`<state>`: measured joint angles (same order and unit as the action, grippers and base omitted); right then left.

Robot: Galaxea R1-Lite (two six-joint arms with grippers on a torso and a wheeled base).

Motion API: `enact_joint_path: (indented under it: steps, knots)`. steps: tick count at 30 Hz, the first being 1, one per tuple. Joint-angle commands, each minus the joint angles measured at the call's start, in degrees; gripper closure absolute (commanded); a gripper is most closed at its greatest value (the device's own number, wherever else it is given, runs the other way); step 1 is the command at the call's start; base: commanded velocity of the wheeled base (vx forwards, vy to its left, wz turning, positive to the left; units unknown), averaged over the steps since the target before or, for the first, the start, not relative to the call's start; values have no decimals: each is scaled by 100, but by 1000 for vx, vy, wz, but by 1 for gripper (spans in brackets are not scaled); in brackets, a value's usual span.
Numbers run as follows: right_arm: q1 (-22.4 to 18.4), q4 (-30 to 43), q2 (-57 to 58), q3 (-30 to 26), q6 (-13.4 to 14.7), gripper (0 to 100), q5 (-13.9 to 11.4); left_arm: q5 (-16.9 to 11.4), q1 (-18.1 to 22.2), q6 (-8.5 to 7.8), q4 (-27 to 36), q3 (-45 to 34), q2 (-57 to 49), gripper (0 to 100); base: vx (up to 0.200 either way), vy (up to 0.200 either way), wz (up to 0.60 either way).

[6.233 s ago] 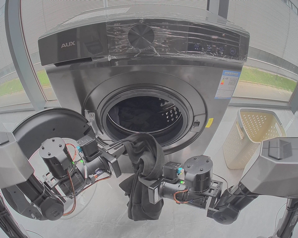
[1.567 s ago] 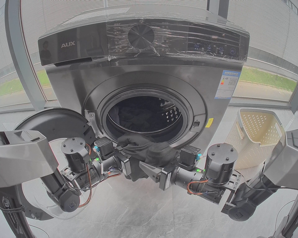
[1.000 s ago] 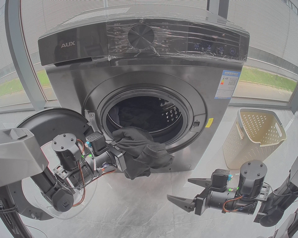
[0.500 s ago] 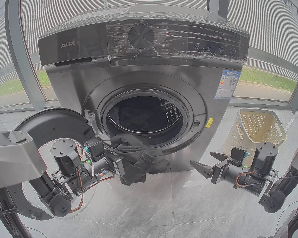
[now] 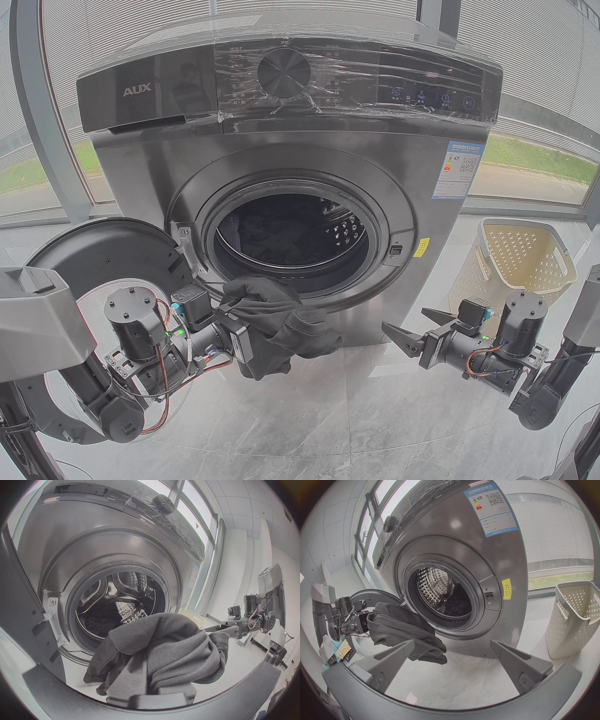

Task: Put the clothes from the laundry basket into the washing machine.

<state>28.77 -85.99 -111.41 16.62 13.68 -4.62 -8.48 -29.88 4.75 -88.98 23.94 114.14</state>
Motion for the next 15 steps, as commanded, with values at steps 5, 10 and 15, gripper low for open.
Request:
enact_joint_path:
  steps: [5,10,15]
  knots:
    - [6,-225,-276,-9,-14,0,14,-4,-44,8,-23,32,82,100,160,0,0]
    - [6,-234,-294,0,-14,0,14,-4,-62,-1,-23,5,82,100,80,0,0]
    - [32,-243,-232,-9,-14,0,23,-4,-115,-1,-23,5,91,100,0,0,0]
